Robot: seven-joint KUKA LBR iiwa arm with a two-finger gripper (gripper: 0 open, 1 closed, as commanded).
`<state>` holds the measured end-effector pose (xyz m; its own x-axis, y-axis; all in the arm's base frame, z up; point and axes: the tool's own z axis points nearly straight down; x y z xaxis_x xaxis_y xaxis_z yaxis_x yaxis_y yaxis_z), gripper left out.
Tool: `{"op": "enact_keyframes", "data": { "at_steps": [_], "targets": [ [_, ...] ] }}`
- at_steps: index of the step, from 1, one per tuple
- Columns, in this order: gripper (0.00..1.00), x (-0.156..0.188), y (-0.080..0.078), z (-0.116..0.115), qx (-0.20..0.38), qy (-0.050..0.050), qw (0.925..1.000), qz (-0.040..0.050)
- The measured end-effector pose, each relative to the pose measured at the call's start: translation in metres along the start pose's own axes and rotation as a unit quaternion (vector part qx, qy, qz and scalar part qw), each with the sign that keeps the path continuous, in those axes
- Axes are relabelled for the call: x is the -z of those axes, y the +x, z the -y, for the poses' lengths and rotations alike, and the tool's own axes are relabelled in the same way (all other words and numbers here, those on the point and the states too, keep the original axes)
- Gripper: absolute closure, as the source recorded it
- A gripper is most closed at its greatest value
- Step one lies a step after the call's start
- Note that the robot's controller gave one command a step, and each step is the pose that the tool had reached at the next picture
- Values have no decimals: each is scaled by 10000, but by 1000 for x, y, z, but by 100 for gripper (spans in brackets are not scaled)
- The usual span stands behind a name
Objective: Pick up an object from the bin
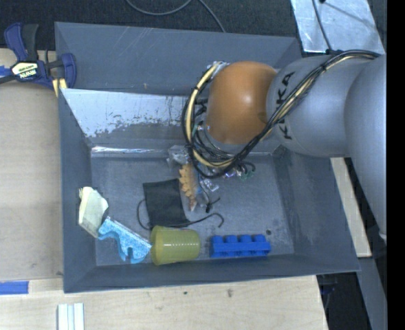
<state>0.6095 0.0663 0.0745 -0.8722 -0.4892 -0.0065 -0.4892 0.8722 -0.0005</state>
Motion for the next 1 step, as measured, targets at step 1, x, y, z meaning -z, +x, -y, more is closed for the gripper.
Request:
{"op": "enact_keyframes", "data": {
  "at_steps": [1],
  "targets": [
    [0,-2,4,8,511,1,9987,-5]
  ]
}}
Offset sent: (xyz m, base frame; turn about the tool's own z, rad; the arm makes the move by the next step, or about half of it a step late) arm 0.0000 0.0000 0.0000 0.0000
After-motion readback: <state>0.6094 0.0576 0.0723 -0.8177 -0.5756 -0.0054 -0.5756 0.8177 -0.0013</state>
